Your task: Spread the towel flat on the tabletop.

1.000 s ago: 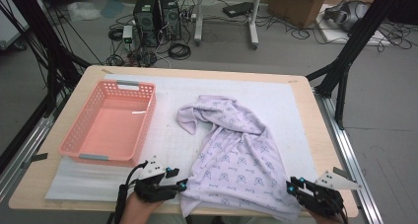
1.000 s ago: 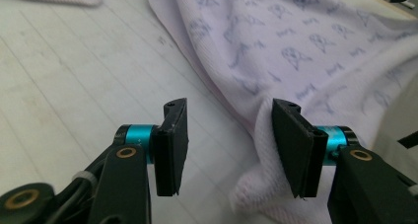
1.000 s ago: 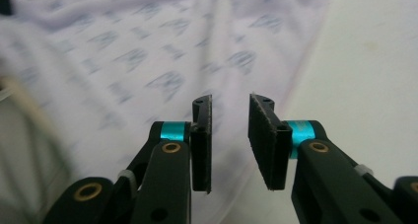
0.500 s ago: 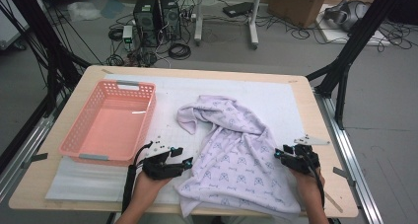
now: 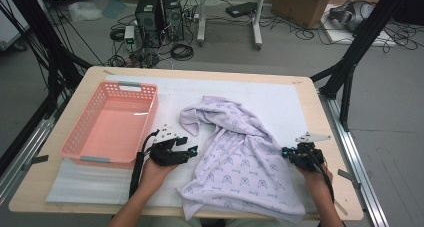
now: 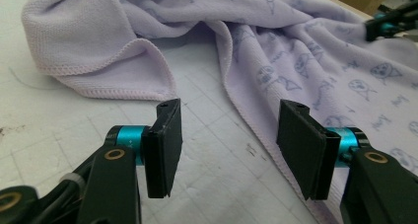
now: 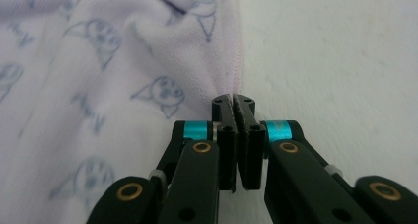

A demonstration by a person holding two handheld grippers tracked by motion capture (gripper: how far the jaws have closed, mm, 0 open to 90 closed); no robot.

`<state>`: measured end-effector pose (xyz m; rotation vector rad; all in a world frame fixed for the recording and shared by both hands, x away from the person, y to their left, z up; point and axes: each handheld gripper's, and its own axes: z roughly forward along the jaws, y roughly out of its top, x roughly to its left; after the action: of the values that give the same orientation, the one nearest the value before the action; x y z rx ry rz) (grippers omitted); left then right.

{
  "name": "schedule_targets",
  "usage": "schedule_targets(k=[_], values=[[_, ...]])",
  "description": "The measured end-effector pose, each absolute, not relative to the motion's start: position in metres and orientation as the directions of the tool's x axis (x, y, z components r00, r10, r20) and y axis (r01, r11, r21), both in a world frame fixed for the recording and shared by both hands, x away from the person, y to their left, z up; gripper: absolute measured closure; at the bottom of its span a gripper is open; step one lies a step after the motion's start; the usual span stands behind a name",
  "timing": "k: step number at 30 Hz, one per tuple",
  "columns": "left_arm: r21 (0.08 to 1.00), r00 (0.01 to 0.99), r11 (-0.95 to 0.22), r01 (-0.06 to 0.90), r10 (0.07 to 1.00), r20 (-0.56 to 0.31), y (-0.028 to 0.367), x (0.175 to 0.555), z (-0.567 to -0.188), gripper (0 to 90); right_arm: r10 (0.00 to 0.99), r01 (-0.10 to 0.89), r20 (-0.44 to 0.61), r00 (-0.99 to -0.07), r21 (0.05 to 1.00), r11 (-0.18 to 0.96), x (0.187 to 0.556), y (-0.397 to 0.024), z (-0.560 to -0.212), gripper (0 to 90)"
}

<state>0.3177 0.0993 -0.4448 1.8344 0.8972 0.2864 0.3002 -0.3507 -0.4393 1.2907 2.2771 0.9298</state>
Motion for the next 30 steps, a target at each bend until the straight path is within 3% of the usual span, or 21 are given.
schedule_targets(k=[6,10,11,16,25,30], values=[[0.866,0.692,-0.198,0.46,0.691,-0.21,0.1,0.319,-0.446,43.3,0.825,0.646,0.044,-0.563,0.645,0.407,0.267,-0.376,-0.432,87.1],[0.866,0.692,-0.196,0.459,0.69,-0.211,0.099,0.319,-0.446,43.2,0.819,0.619,0.046,-0.572,0.68,0.393,0.273,-0.376,-0.425,66.5],[0.866,0.692,-0.194,0.461,0.689,-0.214,0.099,0.319,-0.447,43.1,0.826,0.605,0.047,-0.562,0.704,0.372,0.279,-0.374,-0.422,61.5],[0.872,0.691,-0.188,0.452,0.692,-0.209,0.1,0.319,-0.446,42.9,0.832,0.543,0.031,-0.554,0.771,0.334,0.327,-0.349,-0.418,58.6],[0.866,0.683,-0.186,0.464,0.698,-0.216,0.101,0.322,-0.449,42.5,0.779,0.584,0.127,-0.614,0.737,0.34,0.417,-0.292,-0.43,55.4],[0.865,0.678,-0.179,0.468,0.7,-0.223,0.101,0.322,-0.448,42.6,0.77,0.571,0.041,-0.637,0.695,0.436,0.434,-0.258,-0.441,59.4]])
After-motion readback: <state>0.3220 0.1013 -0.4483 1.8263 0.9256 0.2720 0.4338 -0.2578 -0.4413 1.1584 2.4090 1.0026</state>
